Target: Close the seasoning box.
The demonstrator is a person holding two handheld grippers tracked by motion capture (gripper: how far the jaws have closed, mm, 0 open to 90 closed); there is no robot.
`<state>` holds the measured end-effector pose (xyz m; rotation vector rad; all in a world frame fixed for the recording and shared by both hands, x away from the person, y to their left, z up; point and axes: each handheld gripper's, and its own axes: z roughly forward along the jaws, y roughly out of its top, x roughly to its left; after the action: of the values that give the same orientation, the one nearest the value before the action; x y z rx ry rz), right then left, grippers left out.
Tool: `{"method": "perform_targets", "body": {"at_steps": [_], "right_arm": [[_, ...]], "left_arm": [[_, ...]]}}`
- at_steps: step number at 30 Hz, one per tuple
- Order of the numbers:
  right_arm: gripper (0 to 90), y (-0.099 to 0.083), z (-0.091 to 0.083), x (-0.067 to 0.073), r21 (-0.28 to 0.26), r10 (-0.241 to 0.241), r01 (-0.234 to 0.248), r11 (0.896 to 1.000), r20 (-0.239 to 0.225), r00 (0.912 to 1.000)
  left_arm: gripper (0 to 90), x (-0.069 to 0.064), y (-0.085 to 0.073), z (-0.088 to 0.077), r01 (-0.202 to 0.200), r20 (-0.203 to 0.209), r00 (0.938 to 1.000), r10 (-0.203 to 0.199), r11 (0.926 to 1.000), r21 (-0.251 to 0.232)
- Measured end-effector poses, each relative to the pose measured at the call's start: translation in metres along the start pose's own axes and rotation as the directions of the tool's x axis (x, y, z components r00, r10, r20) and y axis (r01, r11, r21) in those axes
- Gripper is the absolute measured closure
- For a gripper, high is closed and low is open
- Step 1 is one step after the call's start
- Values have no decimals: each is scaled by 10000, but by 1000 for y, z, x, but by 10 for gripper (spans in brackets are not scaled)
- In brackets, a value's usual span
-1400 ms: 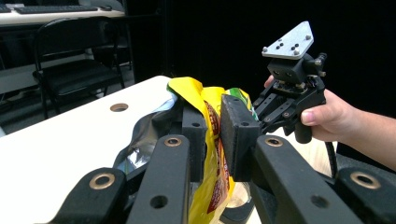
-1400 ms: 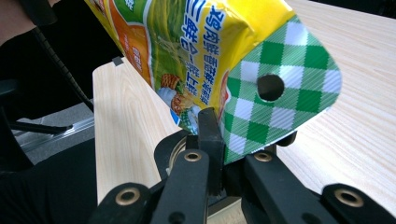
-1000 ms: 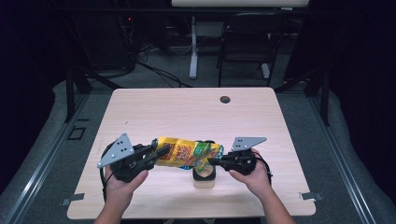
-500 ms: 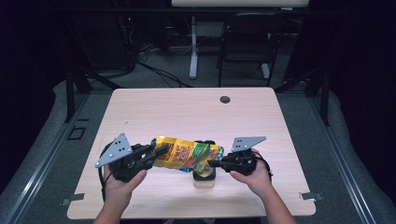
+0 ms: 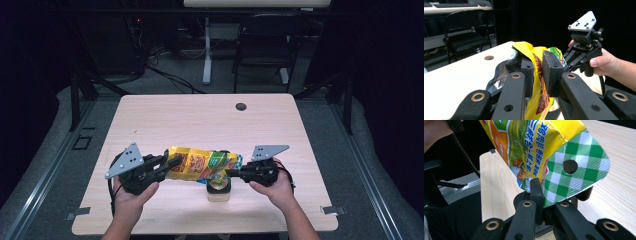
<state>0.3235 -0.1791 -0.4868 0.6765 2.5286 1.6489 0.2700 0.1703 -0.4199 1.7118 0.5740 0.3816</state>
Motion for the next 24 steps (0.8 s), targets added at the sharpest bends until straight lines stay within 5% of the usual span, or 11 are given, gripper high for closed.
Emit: {"method": "perform_targets", "body": {"at_steps": [24], "right_arm": [[896,-1,1,0,-244,-62,84,9997,891,9960]], "left_arm": [[801,-3,2,3,-176,50,9998,175,9998,45]]}}
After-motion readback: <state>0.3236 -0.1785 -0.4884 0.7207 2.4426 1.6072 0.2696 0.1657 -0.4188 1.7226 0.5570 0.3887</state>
